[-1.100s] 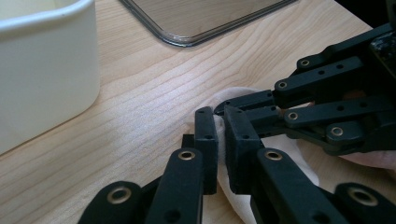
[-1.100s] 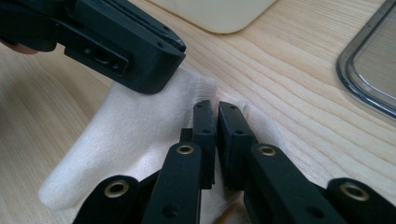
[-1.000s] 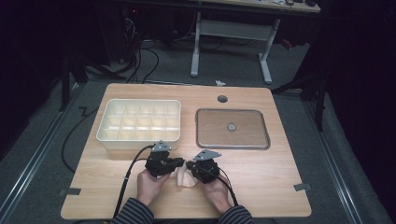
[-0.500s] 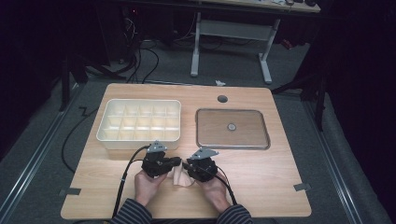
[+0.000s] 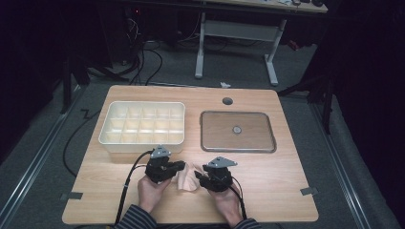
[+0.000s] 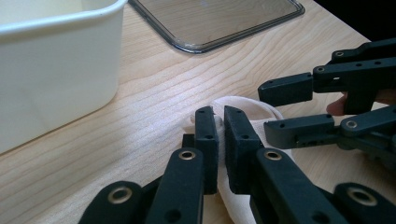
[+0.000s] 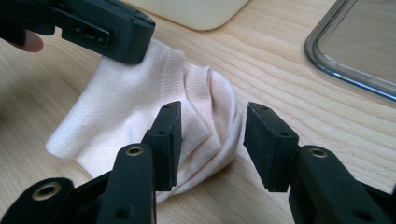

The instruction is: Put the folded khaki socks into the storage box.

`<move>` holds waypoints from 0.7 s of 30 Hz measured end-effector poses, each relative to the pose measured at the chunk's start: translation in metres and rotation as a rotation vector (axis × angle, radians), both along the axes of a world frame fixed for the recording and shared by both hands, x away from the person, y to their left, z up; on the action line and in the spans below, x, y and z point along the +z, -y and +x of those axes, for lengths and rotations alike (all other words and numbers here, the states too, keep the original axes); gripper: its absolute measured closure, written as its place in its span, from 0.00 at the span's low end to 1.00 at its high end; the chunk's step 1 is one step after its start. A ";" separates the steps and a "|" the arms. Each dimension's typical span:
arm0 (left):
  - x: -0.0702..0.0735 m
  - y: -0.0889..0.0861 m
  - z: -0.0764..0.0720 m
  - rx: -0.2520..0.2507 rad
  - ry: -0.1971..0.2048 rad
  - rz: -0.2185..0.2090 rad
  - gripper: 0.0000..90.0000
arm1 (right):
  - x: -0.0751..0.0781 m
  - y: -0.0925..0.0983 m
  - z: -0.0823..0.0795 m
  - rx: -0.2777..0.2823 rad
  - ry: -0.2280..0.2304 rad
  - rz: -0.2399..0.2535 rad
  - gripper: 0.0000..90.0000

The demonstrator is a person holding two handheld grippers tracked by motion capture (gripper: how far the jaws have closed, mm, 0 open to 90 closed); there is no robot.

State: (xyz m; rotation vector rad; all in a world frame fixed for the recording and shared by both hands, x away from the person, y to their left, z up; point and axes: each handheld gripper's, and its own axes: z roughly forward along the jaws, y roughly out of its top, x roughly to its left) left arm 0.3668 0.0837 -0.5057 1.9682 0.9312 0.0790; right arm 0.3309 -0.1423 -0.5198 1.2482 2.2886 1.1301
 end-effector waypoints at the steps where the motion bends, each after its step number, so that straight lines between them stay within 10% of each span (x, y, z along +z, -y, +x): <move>1: 0.000 0.000 0.000 0.000 0.000 0.000 0.94 | 0.000 0.000 0.000 0.000 0.000 0.000 0.63; 21: 0.014 0.012 -0.001 -0.022 0.028 -0.011 0.94 | -0.008 -0.009 0.006 0.062 -0.015 -0.045 0.76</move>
